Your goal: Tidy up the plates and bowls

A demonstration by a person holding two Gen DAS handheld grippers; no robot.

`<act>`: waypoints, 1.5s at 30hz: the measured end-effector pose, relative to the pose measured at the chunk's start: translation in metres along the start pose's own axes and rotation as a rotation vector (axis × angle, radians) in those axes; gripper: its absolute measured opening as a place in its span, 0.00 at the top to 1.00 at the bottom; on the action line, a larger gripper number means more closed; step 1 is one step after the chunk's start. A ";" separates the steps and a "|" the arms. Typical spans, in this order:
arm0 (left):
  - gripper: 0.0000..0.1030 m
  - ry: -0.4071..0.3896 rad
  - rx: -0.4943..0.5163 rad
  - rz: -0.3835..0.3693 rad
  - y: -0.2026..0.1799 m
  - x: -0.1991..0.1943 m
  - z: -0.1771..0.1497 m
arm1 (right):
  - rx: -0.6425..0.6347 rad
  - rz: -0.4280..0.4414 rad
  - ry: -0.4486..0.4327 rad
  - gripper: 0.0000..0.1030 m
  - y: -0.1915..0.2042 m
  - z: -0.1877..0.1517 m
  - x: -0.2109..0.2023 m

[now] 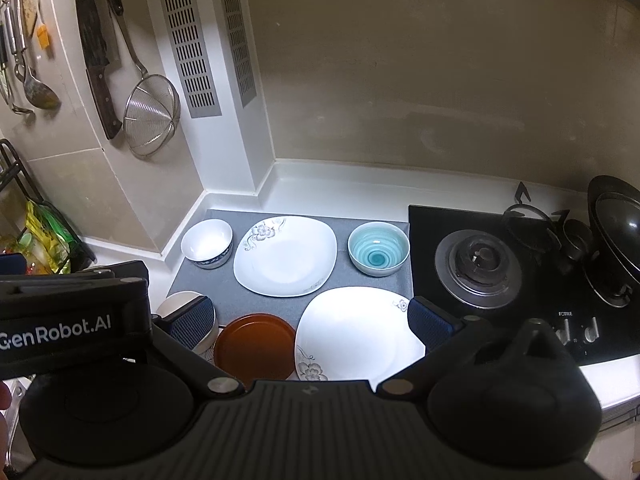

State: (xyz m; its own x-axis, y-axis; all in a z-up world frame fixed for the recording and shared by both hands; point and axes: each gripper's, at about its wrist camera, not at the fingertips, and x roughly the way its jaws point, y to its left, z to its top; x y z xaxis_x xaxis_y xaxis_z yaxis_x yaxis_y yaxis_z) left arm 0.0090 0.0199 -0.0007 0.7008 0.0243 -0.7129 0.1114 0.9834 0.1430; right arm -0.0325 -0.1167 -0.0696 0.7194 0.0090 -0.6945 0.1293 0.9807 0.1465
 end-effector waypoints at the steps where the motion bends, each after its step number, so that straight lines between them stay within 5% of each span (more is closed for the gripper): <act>1: 0.00 -0.001 0.005 0.002 0.000 0.001 0.000 | 0.001 0.001 0.002 0.00 0.000 -0.001 0.001; 30: 0.00 0.055 0.026 -0.062 -0.001 0.025 -0.004 | 0.003 -0.030 0.056 0.00 -0.001 0.000 0.021; 45: 0.00 0.137 0.070 -0.114 0.008 0.070 -0.006 | 0.041 -0.039 0.144 0.00 0.007 -0.010 0.058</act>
State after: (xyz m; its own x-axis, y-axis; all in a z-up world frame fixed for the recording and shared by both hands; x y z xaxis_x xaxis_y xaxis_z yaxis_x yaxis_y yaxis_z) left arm 0.0547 0.0307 -0.0538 0.5785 -0.0580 -0.8136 0.2367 0.9665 0.0994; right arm 0.0033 -0.1076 -0.1164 0.6084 0.0020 -0.7937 0.1853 0.9720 0.1445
